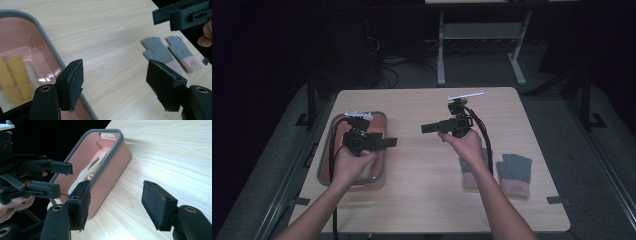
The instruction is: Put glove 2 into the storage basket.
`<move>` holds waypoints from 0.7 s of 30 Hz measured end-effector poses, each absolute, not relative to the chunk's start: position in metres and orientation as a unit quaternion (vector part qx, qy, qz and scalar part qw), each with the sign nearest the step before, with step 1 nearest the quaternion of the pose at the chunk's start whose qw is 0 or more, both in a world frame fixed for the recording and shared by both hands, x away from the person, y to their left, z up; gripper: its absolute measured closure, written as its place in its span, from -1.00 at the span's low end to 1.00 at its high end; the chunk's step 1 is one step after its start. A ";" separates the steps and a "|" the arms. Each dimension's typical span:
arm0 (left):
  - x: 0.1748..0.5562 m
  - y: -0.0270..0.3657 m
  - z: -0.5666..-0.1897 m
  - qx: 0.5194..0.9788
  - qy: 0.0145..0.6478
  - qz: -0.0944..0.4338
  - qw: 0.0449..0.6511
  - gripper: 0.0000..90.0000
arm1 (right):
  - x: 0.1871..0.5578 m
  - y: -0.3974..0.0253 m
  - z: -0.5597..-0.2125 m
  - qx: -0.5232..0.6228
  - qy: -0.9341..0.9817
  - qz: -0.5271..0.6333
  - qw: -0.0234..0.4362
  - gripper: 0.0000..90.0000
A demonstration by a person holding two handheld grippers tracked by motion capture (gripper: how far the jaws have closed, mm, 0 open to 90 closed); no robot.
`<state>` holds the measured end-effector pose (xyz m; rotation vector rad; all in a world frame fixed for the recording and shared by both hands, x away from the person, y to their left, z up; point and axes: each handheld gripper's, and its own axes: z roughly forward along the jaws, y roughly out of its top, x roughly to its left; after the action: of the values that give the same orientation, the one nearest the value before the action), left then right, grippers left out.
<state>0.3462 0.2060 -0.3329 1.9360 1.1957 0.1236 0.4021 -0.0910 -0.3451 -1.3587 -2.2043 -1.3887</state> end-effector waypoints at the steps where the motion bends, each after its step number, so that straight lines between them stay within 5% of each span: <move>1: 0.346 0.203 -0.333 0.773 0.475 0.048 0.418 -0.34 | 0.401 -0.095 -0.346 -0.463 -0.745 -0.469 0.103 -0.12; 21: 0.341 0.154 -0.332 0.786 0.439 0.050 0.433 -0.44 | 0.383 -0.154 -0.356 -0.493 -0.733 -0.461 0.083 -0.17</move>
<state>0.3413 0.1537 -0.3317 1.9575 1.0935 0.1255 0.3835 -0.1536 -0.3564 -1.4726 -2.1892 -1.3756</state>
